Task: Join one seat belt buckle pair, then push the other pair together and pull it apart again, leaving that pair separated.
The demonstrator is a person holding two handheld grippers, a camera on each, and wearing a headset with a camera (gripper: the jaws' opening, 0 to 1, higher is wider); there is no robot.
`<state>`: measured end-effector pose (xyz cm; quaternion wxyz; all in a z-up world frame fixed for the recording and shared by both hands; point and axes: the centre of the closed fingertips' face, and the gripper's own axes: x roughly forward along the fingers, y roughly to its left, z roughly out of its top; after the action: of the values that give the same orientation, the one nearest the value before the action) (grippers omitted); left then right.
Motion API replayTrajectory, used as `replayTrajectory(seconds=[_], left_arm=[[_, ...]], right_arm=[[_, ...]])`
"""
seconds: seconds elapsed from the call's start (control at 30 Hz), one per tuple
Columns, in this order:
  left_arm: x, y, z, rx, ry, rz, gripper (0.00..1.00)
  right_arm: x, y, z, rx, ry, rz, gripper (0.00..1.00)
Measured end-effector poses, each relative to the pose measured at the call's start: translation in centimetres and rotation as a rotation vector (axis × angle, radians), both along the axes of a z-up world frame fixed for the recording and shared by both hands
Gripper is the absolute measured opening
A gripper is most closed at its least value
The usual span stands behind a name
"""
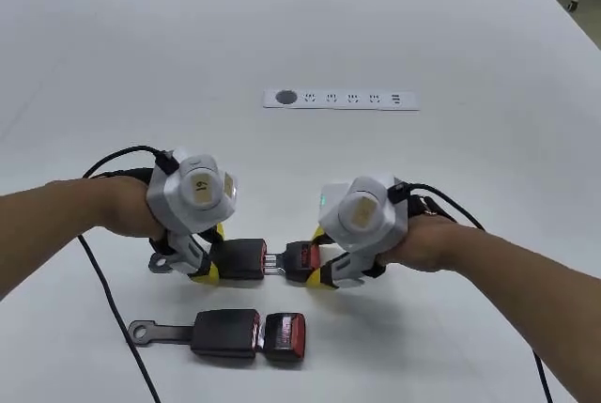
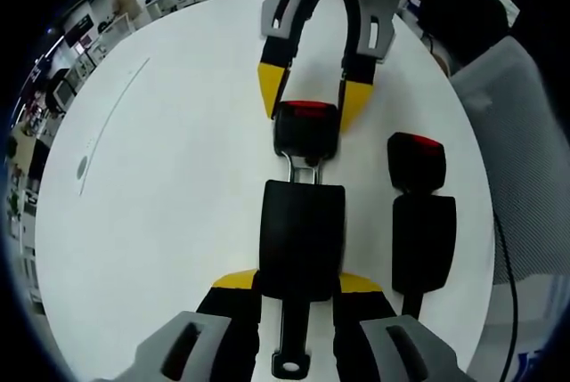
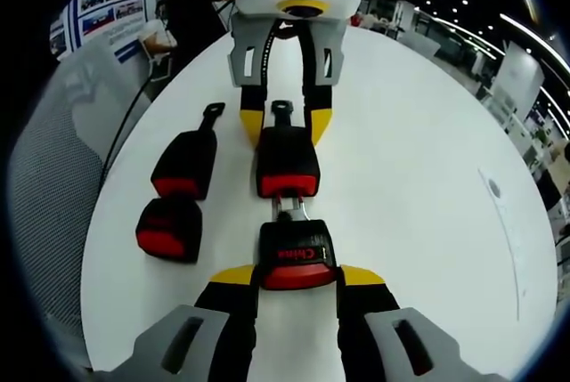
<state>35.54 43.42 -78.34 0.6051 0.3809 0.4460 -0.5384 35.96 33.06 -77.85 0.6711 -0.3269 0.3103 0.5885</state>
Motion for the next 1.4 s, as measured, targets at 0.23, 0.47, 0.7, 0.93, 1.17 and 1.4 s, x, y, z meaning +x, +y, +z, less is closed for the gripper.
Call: replayTrajectory(seconds=[0.23, 0.47, 0.7, 0.93, 1.17, 1.4], left_arm=[[0.0, 0.0, 0.0, -0.012, -0.003, 0.002, 0.32], [0.2, 0.2, -0.1, -0.020, -0.006, 0.010, 0.31], [0.2, 0.1, 0.0, -0.023, -0.006, 0.013, 0.31], [0.2, 0.1, -0.1, -0.023, -0.006, 0.011, 0.30], [0.1, 0.1, 0.0, -0.027, -0.007, 0.014, 0.30], [0.3, 0.1, -0.2, 0.006, -0.006, -0.020, 0.30]], right_arm=[[-0.1, 0.5, -0.1, 0.011, 0.015, -0.019, 0.30], [0.0, 0.5, -0.1, 0.037, 0.021, -0.042, 0.29], [-0.1, 0.7, -0.1, 0.042, 0.022, -0.055, 0.28], [-0.3, 1.5, 0.2, 0.049, 0.027, -0.057, 0.27], [-0.2, 1.9, 0.2, 0.042, 0.025, -0.055, 0.27], [0.0, 2.1, 0.3, 0.044, 0.028, -0.057, 0.26]])
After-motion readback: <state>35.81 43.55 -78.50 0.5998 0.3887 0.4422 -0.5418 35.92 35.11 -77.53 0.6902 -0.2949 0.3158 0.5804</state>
